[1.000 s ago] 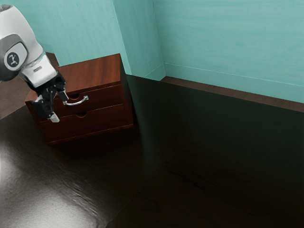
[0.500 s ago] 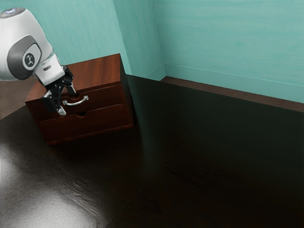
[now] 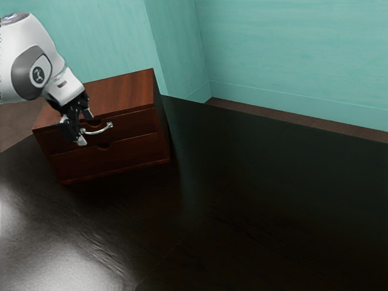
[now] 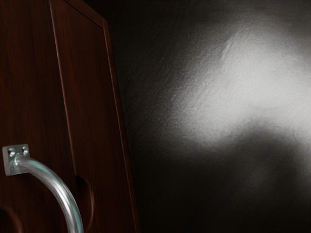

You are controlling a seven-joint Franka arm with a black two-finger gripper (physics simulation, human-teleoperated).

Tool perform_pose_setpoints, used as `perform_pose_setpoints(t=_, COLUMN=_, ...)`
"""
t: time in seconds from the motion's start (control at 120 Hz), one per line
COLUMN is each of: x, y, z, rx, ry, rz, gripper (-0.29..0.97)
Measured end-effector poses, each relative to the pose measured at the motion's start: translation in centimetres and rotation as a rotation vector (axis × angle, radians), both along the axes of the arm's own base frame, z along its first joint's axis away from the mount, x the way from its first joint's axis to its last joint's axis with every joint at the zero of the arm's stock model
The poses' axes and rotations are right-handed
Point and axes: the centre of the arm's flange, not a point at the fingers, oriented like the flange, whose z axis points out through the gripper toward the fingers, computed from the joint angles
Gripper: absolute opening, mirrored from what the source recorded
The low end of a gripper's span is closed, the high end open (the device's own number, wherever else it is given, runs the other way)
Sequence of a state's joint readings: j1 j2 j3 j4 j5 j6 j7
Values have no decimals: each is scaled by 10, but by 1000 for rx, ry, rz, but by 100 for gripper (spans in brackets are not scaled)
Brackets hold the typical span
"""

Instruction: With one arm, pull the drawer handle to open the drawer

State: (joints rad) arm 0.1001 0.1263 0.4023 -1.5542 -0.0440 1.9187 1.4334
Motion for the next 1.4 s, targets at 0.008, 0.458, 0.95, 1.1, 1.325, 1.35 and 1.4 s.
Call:
perform_pose_setpoints(t=0.008, x=0, y=0, z=-1, rx=-1, ry=0, rz=4, gripper=68)
perform_pose_setpoints(t=0.458, x=18, y=7, z=-28, rx=-16, ry=-12, rz=164, gripper=68)
perform_pose_setpoints(t=0.95, x=19, y=10, z=-29, rx=-4, ry=-25, rz=247, gripper=51)
perform_pose_setpoints(t=1.1, x=19, y=11, z=-30, rx=13, ry=-25, rz=259, gripper=48)
perform_pose_setpoints(t=1.325, x=21, y=11, z=-35, rx=22, ry=-27, rz=271, gripper=42)
perform_pose_setpoints(t=1.35, x=21, y=11, z=-35, rx=22, ry=-28, rz=272, gripper=41)
perform_pose_setpoints(t=1.4, x=21, y=10, z=-34, rx=22, ry=-30, rz=275, gripper=39)
